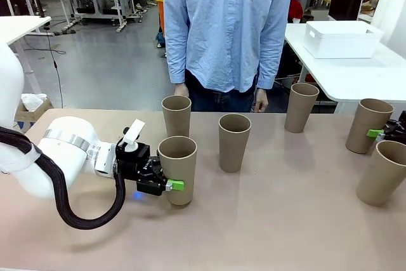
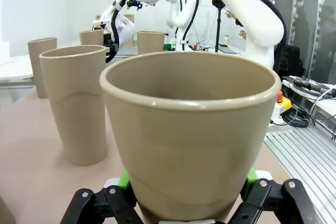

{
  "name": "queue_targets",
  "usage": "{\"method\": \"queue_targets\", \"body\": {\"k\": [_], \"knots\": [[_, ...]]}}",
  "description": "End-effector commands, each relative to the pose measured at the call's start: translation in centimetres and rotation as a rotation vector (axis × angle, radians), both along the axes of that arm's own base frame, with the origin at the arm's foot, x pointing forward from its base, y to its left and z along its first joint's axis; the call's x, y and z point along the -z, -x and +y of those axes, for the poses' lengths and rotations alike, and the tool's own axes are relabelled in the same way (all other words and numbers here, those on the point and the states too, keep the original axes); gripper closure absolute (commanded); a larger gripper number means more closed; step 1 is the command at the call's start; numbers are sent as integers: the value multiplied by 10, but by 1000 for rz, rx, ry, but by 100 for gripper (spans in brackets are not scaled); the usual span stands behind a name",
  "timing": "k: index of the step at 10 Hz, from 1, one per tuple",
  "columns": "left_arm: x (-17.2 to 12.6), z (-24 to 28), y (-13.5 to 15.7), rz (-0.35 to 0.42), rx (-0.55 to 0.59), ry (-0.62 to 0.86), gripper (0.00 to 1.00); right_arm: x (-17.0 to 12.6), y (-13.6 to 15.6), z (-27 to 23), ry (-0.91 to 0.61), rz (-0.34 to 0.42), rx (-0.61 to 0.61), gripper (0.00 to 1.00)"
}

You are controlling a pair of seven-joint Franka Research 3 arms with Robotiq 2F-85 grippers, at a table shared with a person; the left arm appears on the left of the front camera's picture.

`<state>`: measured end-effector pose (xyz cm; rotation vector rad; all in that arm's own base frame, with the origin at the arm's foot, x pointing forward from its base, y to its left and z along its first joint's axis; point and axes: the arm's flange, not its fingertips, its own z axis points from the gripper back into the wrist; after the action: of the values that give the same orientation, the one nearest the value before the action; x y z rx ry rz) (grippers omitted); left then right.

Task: Stack the cups and store them in the basket.
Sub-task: Pick up two Reusable plastic cups , one in each hand.

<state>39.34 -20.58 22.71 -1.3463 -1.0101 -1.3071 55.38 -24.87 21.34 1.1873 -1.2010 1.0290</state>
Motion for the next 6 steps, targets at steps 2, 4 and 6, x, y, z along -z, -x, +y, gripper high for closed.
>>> {"method": "queue_targets", "body": {"k": [2,4,6], "knots": [[4,0,3,1,16,-12,56,0,0,0,-1,2,1,58],[5,1,2,8,6,-10,15,-11,9,5,-15,-22,47,15],[-33,18,3,42,-5,46,15,-54,31,17,-2,-46,97,15]]}}
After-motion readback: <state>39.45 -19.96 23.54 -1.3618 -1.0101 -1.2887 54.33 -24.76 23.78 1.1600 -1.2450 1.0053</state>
